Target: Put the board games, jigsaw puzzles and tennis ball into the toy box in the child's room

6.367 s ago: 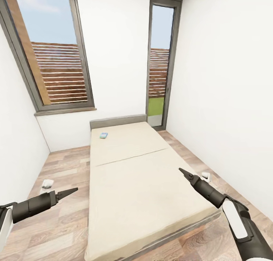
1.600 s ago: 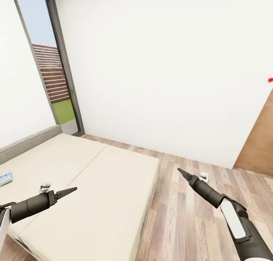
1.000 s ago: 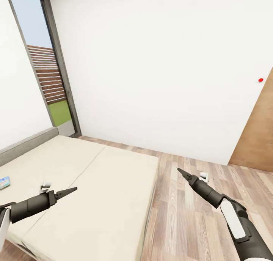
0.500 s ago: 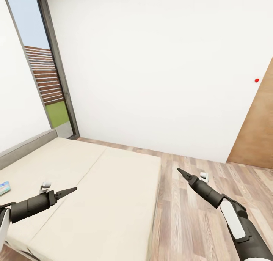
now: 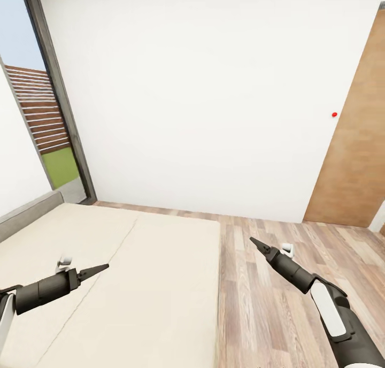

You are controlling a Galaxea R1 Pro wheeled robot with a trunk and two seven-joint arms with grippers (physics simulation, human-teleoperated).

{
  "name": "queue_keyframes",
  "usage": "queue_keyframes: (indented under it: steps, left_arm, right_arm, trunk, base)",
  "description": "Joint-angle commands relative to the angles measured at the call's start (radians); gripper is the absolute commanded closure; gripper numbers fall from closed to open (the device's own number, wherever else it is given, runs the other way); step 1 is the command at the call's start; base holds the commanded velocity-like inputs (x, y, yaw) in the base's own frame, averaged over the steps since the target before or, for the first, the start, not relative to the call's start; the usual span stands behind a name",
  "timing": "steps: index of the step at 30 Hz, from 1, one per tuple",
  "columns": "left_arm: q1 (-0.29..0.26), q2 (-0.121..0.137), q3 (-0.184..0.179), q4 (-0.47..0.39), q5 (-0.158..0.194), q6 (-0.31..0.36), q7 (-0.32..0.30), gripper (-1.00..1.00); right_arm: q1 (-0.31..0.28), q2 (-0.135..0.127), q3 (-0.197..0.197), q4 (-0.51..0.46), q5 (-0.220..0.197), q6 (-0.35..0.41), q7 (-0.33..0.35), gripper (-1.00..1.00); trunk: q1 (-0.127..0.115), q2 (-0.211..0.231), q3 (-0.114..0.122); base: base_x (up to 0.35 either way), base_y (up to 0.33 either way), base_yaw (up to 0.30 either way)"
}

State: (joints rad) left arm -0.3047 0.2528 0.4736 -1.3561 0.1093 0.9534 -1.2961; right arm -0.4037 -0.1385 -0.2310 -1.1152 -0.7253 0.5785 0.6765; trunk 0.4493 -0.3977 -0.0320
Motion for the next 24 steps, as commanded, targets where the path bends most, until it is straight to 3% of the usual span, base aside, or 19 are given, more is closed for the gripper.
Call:
queue_keyframes:
  steps: [1,9,24]
  left_arm:
    - [-0.001,0.000,0.000,0.000,0.003,0.008,-0.002,-1.00]
    - [-0.001,0.000,0.000,0.000,0.003,0.008,-0.002,-1.00]
    - [-0.001,0.000,0.000,0.000,0.003,0.008,-0.003,-1.00]
  right_arm:
    - [-0.001,0.000,-0.001,0.000,-0.005,0.008,0.000,-1.00]
    - [-0.001,0.000,-0.002,-0.001,-0.005,0.008,0.001,-1.00]
    - [-0.001,0.000,-0.002,-0.002,-0.006,0.008,0.002,-1.00]
  trunk:
    - [0.001,-0.002,-0.001]
    - [0.001,-0.002,0.005]
    - [0.001,-0.002,0.006]
  base:
    - [0.000,0.285,-0.226]
    - [0.000,0.286,-0.189]
    - [0.000,0.287,-0.015]
